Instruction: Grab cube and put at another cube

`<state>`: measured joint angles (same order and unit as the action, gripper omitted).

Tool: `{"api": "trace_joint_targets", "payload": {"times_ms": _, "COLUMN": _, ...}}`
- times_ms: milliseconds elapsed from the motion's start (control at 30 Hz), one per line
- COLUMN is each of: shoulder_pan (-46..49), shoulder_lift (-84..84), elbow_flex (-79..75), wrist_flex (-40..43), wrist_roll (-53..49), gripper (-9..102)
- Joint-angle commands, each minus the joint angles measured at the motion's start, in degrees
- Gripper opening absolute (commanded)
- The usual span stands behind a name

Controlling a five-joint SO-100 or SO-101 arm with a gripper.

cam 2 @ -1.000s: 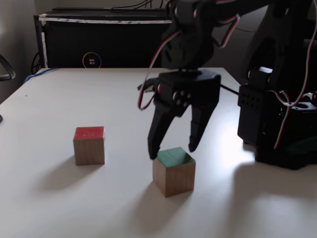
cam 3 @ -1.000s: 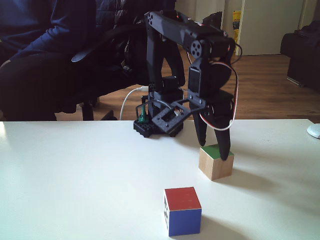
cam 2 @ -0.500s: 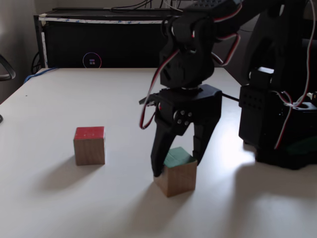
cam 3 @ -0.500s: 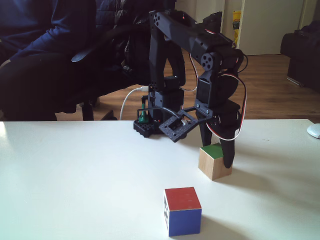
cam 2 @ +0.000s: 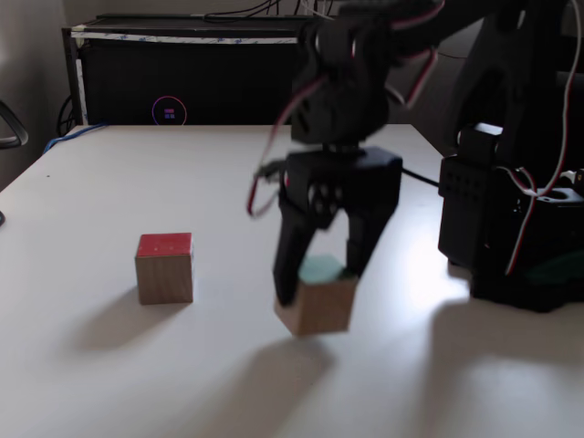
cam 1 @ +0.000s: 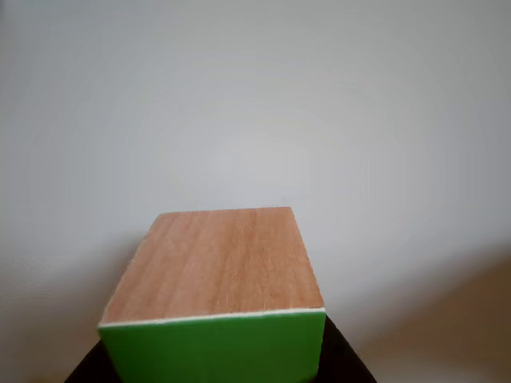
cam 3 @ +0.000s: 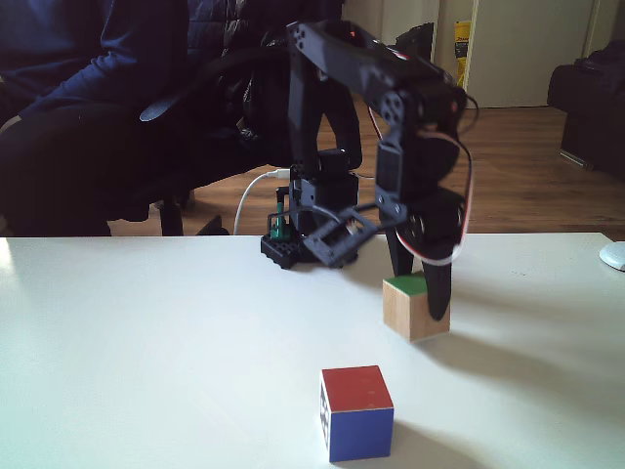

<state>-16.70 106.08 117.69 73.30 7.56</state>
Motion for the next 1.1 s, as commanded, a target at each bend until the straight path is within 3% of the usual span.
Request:
{"api": "trace_joint_targets", "payload": {"times_ms": 0, "shoulder_pan": 3.69, "shoulder_lift": 5.19, "elbow_flex": -6.06, "wrist_flex": 2.2, "wrist_roll": 0.26, "gripper": 13}}
{"api": "trace_joint_targets", "payload": {"times_ms": 367, "shoulder_pan": 13.45, "shoulder_lift": -1.05, "elbow_flex": -21.01, "wrist_flex": 3.87, "wrist_roll": 0.35, "gripper": 13}}
{"api": "trace_joint_targets", "payload": {"times_ms": 1067, "shoulder_pan": 19.86, "shoulder_lift": -20.3, "elbow_flex": -39.9, "wrist_flex": 5.45, "wrist_roll": 4.31, "gripper": 13}}
